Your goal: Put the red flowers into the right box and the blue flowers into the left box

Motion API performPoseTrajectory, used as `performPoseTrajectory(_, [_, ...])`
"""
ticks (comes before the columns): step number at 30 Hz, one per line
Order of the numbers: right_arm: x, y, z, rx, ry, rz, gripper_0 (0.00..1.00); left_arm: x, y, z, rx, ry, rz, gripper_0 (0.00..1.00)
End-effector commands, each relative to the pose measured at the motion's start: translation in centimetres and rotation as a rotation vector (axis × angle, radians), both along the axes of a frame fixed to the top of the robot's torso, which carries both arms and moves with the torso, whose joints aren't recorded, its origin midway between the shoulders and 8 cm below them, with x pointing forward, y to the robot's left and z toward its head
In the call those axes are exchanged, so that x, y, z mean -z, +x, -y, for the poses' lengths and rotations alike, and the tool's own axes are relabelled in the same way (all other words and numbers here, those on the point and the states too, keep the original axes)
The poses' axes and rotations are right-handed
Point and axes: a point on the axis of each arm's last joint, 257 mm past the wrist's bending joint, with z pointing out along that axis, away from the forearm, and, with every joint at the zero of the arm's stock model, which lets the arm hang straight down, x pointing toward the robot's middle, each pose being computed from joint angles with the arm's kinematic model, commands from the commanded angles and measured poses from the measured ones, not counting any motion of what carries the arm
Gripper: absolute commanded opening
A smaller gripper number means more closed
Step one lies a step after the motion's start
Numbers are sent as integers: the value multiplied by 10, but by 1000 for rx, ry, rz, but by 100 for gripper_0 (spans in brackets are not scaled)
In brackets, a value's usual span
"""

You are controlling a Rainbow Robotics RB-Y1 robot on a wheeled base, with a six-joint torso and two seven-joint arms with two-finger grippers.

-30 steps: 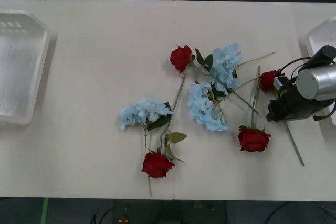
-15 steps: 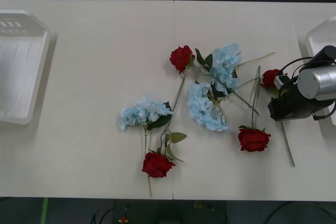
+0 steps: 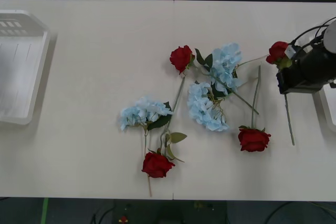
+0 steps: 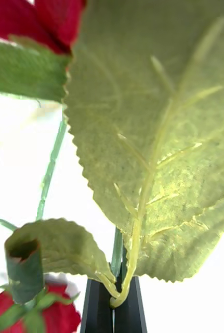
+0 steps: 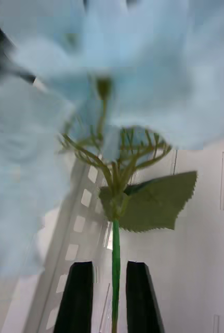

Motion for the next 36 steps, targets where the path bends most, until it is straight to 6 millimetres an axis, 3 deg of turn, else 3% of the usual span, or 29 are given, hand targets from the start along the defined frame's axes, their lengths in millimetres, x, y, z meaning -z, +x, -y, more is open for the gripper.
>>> performPoseTrajectory(1, [-89,20,73,4,-146,116,0,-10,8,6,33,58,6,41])
performPoseTrajectory(2, [-96,20,85,16,-172,124,0,-9,8,7,34,55,5,46])
performPoseTrajectory(5, [-124,21,147,46,-340,172,0,-6,10,16,50,5,7,69])
performPoseTrajectory(9, [-129,13,213,68,-506,160,0,-10,18,53,122,-134,34,92])
performPoseTrajectory(12, [-120,11,251,110,-558,165,0,-30,28,85,191,-224,86,100])
performPoseTrajectory(17, [-102,16,289,163,-641,198,0,-71,40,140,317,-328,163,100])
performPoseTrajectory(21, [-89,23,300,182,-671,228,0,-90,42,184,411,-408,190,100])
performPoseTrajectory(25, [-77,32,307,203,-708,274,0,-93,47,238,474,-495,194,100])
performPoseTrajectory(27, [-72,34,308,219,-712,288,0,-83,48,267,504,-527,170,100])
performPoseTrajectory(33, [-63,45,299,214,-714,320,0,-30,57,385,566,-652,185,100])
performPoseTrajectory(36, [-60,49,296,208,-719,332,2,-11,47,409,574,-641,194,100])
